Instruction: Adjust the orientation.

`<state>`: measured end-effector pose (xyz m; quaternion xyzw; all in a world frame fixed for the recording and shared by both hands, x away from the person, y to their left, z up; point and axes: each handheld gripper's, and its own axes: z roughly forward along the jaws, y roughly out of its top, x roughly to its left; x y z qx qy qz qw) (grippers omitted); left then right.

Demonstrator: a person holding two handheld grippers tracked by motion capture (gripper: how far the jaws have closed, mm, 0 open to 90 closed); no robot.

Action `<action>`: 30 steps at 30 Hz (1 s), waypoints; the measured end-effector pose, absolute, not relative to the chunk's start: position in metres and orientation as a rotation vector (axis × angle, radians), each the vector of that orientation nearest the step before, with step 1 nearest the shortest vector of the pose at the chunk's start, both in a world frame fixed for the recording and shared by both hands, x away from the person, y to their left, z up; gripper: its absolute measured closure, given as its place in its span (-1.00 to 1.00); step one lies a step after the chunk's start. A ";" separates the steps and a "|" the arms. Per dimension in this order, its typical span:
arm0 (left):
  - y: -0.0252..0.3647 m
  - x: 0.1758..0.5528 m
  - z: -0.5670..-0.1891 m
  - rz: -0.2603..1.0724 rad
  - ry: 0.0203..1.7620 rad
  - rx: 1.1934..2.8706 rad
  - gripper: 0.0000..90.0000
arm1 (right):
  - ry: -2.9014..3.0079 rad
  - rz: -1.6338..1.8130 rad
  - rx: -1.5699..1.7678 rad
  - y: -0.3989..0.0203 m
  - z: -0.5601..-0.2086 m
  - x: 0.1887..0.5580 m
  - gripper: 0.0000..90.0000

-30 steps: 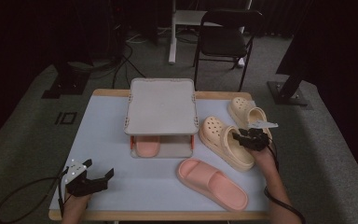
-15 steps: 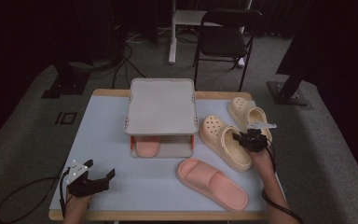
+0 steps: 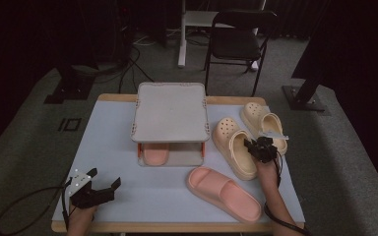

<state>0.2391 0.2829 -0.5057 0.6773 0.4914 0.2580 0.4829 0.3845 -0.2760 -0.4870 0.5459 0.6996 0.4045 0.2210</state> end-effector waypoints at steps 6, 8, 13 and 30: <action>0.282 0.240 -0.507 0.614 1.198 1.655 -1.00 | 1.938 1.160 1.520 -0.279 -0.495 0.385 0.60; 0.282 0.240 -0.508 0.607 1.195 1.658 -1.00 | 1.948 1.207 1.510 -0.283 -0.494 0.386 0.37; 0.282 0.241 -0.509 0.595 1.201 1.657 -1.00 | 1.991 1.172 1.454 -0.284 -0.490 0.390 0.32; 0.285 0.243 -0.511 0.583 1.209 1.662 -1.00 | 2.028 1.096 1.455 -0.276 -0.492 0.401 0.71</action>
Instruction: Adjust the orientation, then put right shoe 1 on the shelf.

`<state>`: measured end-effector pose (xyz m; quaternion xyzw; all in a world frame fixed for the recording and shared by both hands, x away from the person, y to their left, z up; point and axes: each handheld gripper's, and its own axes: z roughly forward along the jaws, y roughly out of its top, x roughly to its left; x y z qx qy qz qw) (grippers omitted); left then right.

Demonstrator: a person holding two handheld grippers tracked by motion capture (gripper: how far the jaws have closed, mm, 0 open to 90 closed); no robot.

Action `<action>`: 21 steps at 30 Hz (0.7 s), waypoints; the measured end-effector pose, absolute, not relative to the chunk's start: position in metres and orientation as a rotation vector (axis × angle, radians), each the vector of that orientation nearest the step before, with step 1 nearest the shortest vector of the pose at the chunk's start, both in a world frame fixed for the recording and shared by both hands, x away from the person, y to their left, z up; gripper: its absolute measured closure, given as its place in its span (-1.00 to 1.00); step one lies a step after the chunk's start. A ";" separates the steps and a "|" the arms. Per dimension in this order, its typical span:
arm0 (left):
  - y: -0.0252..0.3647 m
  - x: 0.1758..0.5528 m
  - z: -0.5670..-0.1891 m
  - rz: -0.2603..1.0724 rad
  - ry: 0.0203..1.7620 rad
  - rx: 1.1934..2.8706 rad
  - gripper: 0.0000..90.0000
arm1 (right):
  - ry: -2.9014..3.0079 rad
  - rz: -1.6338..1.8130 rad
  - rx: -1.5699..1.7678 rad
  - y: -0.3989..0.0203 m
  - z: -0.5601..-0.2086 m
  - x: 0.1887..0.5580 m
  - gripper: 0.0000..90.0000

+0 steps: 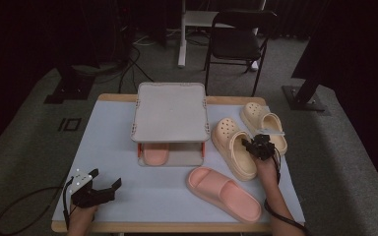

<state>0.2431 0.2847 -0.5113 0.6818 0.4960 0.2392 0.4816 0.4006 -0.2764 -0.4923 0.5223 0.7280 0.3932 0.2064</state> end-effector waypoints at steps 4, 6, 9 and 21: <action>0.285 0.242 -0.511 0.583 1.210 1.664 -1.00 | 2.036 1.112 1.440 -0.275 -0.487 0.399 0.72; 0.286 0.242 -0.511 0.591 1.207 1.666 -1.00 | 2.032 1.117 1.441 -0.274 -0.484 0.398 0.72; 0.286 0.242 -0.511 0.579 1.204 1.664 -1.00 | 2.012 1.132 1.463 -0.276 -0.478 0.396 0.72; 0.281 0.242 -0.511 0.591 1.178 1.682 -1.00 | 1.895 1.209 1.521 -0.287 -0.436 0.390 0.71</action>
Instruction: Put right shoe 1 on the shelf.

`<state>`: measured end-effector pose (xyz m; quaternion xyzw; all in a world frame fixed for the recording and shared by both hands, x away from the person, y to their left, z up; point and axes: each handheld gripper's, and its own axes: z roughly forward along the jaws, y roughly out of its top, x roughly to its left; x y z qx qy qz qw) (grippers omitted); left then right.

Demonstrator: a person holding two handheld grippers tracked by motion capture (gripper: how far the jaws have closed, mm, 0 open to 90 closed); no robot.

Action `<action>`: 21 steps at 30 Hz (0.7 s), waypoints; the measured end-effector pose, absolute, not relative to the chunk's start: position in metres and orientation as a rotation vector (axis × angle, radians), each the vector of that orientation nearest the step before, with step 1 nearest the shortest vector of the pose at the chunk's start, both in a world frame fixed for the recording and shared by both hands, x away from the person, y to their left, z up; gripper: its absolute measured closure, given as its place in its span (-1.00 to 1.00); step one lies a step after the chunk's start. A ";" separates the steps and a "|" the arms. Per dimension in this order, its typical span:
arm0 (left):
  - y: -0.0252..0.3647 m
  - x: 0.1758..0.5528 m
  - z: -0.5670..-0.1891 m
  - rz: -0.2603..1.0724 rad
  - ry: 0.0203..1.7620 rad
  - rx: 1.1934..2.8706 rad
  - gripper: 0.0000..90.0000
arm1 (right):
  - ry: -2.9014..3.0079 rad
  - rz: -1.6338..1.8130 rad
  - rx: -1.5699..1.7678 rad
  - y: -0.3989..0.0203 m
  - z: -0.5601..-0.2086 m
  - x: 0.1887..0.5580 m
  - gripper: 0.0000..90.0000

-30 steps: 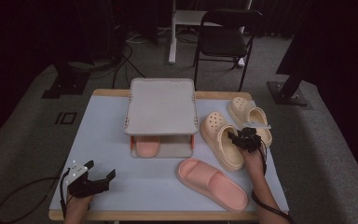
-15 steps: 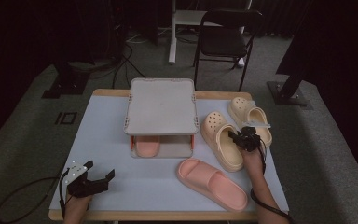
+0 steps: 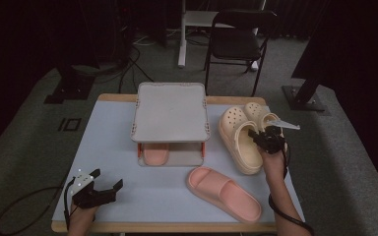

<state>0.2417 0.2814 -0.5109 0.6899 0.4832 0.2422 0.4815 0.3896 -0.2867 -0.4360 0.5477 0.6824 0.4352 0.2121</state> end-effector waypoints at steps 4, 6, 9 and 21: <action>0.283 0.242 -0.511 0.594 1.183 1.682 -1.00 | 1.869 1.217 1.535 -0.288 -0.421 0.388 0.72; 0.284 0.242 -0.510 0.592 1.185 1.683 -1.00 | 1.860 1.217 1.534 -0.289 -0.417 0.387 0.72; 0.284 0.241 -0.510 0.590 1.182 1.680 -1.00 | 1.855 1.222 1.523 -0.287 -0.403 0.387 0.72; 0.282 0.241 -0.511 0.581 1.170 1.700 -1.00 | 1.800 1.288 1.486 -0.276 -0.358 0.387 0.72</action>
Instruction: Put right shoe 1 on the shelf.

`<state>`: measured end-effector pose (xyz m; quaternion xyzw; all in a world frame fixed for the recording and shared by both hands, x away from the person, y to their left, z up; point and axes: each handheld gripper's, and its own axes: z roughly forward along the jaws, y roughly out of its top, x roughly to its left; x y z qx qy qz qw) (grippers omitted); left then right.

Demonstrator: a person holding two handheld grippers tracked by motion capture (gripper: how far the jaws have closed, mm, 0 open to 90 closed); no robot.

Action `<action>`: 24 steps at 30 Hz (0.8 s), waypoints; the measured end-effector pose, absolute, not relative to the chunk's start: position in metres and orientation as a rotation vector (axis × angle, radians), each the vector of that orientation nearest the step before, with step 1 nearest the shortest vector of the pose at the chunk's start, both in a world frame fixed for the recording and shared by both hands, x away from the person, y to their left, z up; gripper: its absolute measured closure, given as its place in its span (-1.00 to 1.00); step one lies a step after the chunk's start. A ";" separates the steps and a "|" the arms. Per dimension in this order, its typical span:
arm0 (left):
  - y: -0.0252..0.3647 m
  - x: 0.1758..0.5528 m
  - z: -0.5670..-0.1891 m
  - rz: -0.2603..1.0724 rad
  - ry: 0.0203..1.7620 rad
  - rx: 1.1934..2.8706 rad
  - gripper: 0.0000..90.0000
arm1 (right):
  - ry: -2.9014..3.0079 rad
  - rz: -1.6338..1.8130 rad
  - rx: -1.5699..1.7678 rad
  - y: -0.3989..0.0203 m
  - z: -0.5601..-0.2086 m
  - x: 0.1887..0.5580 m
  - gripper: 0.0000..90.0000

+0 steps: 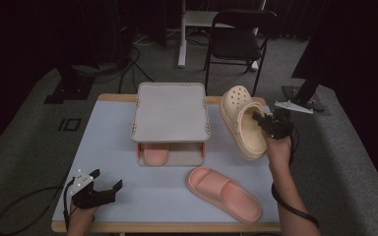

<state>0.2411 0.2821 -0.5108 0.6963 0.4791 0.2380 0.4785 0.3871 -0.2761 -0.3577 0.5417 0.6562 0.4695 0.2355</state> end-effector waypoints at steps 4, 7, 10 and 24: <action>0.282 0.241 -0.511 0.585 1.169 1.694 -1.00 | 1.794 1.321 1.481 -0.269 -0.343 0.390 0.72; 0.283 0.241 -0.511 0.583 1.166 1.693 -1.00 | 1.797 1.334 1.473 -0.261 -0.335 0.393 0.72; 0.282 0.241 -0.511 0.582 1.161 1.694 -1.00 | 1.808 1.350 1.452 -0.249 -0.326 0.396 0.72; 0.281 0.240 -0.511 0.562 1.132 1.701 -1.00 | 1.867 1.395 1.392 -0.202 -0.312 0.407 0.72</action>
